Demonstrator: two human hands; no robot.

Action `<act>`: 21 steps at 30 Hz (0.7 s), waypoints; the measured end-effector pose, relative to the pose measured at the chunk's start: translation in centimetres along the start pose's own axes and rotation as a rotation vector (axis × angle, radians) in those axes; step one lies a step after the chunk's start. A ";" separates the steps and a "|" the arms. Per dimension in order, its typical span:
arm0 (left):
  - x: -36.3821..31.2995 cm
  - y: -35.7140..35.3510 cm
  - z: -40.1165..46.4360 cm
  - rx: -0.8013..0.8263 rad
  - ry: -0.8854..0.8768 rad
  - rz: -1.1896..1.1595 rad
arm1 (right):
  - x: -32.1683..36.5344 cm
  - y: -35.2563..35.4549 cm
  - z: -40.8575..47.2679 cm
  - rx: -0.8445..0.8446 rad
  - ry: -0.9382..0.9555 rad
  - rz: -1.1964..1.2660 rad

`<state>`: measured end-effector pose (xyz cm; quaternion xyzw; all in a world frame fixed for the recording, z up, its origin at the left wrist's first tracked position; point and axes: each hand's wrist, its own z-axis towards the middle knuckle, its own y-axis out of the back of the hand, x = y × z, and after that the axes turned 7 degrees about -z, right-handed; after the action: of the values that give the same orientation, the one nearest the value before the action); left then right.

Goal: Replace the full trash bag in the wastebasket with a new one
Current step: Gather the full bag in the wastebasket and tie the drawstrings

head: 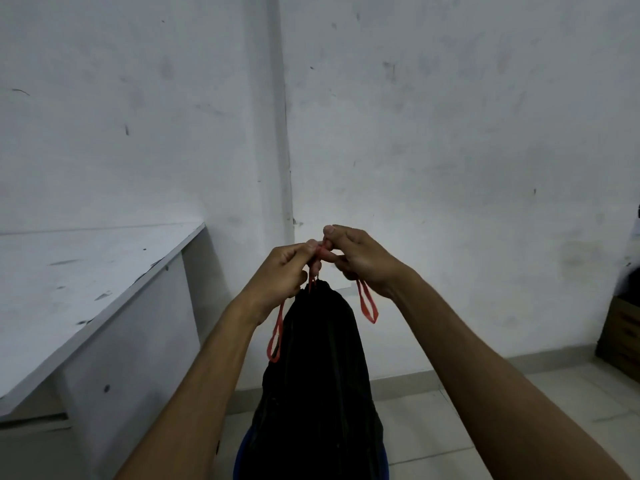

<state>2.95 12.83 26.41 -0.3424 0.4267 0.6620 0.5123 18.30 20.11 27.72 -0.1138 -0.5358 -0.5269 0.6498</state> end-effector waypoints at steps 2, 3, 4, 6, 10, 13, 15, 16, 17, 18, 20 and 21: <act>0.0 0.4 -0.1 0.000 -0.012 0.050 | -0.4 -0.8 -0.1 0.026 -0.017 0.095; 0.0 0.7 -0.2 0.000 -0.025 0.084 | -0.5 -1.1 -0.1 0.033 -0.018 0.111; 0.0 1.0 -0.2 0.000 -0.039 0.131 | -0.5 -1.3 -0.1 0.036 -0.019 0.106; 0.0 1.5 -0.3 -0.003 -0.056 0.212 | -0.6 -1.6 0.0 0.045 -0.021 0.063; 0.9 2.2 -0.5 -0.021 -0.090 0.391 | -0.9 -1.8 0.3 0.007 -0.046 -0.072; 2.2 2.4 -0.4 -0.154 -0.143 0.515 | -1.1 -1.9 0.3 -0.038 -0.089 -0.111; 2.4 2.0 -0.6 -0.228 -0.248 0.616 | -1.3 -2.0 0.3 -0.054 -0.121 -0.071; 2.4 1.9 -0.8 -0.259 -0.306 0.669 | -1.4 -2.0 0.3 -0.055 -0.138 -0.046; 2.4 1.8 -0.9 -0.280 -0.353 0.718 | -1.4 -2.1 0.3 -0.052 -0.155 -0.019; 2.5 1.8 -1.0 -0.289 -0.388 0.747 | -1.4 -2.0 0.3 -0.044 -0.170 0.008; 2.7 2.0 -1.1 -0.286 -0.430 0.776 | -1.5 -2.1 0.2 -0.024 -0.191 0.050; 2.7 2.0 -1.1 -0.282 -0.445 0.794 | -1.6 -2.1 0.2 -0.019 -0.198 0.058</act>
<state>0.32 12.64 23.97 -0.0692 0.3104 0.9153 0.2473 16.70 20.28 25.62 -0.1872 -0.5890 -0.4990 0.6075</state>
